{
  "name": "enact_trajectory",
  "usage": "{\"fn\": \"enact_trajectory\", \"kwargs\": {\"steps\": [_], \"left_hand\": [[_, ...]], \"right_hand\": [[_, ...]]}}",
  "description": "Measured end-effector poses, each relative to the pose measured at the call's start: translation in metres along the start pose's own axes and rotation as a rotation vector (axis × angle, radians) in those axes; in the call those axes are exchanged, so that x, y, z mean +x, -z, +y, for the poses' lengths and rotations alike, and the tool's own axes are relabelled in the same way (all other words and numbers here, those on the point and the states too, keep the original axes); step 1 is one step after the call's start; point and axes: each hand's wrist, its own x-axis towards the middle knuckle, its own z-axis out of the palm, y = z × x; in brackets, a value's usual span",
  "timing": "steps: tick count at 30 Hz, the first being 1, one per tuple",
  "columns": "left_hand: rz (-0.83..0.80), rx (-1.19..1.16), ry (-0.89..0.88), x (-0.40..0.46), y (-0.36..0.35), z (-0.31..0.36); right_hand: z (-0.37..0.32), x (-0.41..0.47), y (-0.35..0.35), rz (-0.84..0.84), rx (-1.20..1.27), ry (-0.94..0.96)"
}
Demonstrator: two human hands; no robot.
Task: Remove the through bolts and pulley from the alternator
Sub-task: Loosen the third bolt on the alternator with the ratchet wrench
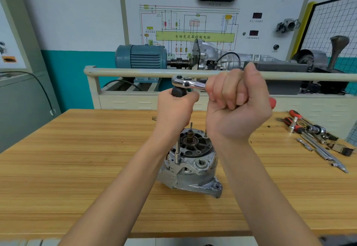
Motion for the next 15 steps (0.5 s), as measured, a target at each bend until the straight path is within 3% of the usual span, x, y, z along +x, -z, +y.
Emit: {"fn": "enact_trajectory", "kwargs": {"steps": [3,9,15], "left_hand": [[-0.199,-0.069,0.001,-0.002,0.012,0.003],[-0.507,-0.141,0.069,0.005,0.021,0.012],[-0.435,-0.148,0.128,0.012,0.014,0.008]], "right_hand": [[-0.007,0.015,0.009,0.006,0.163,-0.234],[0.012,0.044,0.035,0.204,0.623,-0.633],[0.019,0.050,0.042,0.357,0.622,-0.614]]}}
